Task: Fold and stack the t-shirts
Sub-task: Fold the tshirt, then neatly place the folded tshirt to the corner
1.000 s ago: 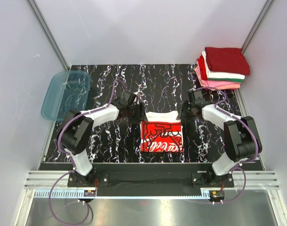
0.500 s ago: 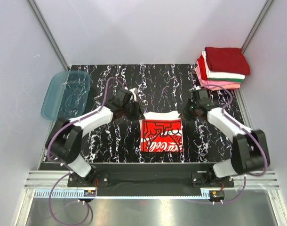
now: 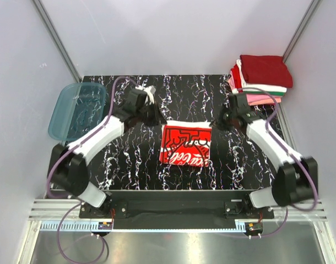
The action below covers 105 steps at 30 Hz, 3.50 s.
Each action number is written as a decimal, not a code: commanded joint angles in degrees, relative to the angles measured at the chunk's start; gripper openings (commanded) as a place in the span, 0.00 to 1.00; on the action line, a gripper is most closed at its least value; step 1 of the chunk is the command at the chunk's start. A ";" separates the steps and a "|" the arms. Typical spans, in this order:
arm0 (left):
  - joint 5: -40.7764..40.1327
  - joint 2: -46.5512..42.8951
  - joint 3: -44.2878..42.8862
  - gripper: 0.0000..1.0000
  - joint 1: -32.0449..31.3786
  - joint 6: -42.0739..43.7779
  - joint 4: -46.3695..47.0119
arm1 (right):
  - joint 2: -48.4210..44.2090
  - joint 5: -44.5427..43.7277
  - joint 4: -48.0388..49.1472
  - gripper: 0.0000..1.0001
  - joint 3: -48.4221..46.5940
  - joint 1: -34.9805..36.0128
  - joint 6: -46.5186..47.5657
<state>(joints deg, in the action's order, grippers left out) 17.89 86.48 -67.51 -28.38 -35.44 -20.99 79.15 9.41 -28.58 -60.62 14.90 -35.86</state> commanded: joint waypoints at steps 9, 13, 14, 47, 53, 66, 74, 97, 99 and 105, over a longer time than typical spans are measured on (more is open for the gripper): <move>7.16 36.93 -41.41 0.70 9.22 5.82 -15.32 | 35.91 0.61 1.24 0.76 -32.03 -3.03 6.32; 2.35 23.78 -31.65 0.82 8.17 5.64 -9.60 | 27.12 -2.28 3.79 0.90 -23.77 -3.03 7.11; 1.72 22.00 -29.11 0.82 7.38 5.82 -9.77 | 25.19 -2.90 3.97 0.90 -20.01 -2.94 7.03; -7.24 11.19 11.62 0.75 -9.33 7.83 5.72 | -13.82 0.35 10.75 0.89 22.14 14.20 -8.71; -12.52 6.62 -1.83 0.86 -7.92 14.69 -8.43 | -11.07 -3.63 3.08 1.00 9.74 6.15 0.16; -14.99 -14.48 -2.64 0.90 -1.51 17.86 -23.73 | 23.92 17.55 23.37 0.96 2.44 -2.33 6.68; -16.22 -29.77 4.31 0.94 4.56 19.53 -28.14 | 37.38 27.94 39.72 0.76 6.91 -1.19 -2.19; -21.49 -50.18 18.46 0.93 7.55 15.93 -21.02 | 18.93 11.88 14.44 0.00 -11.09 -3.38 17.83; -21.41 -50.27 18.55 0.93 7.55 15.93 -20.93 | 18.32 6.35 11.11 0.00 -14.33 -3.47 21.25; -20.79 -50.35 18.81 0.93 7.55 16.11 -20.58 | 20.24 -4.91 5.29 0.00 -24.88 -3.65 28.20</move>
<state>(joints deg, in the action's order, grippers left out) -2.24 36.23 -49.04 -21.04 -19.73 -44.91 99.33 13.43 -17.78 -79.46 11.55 -14.11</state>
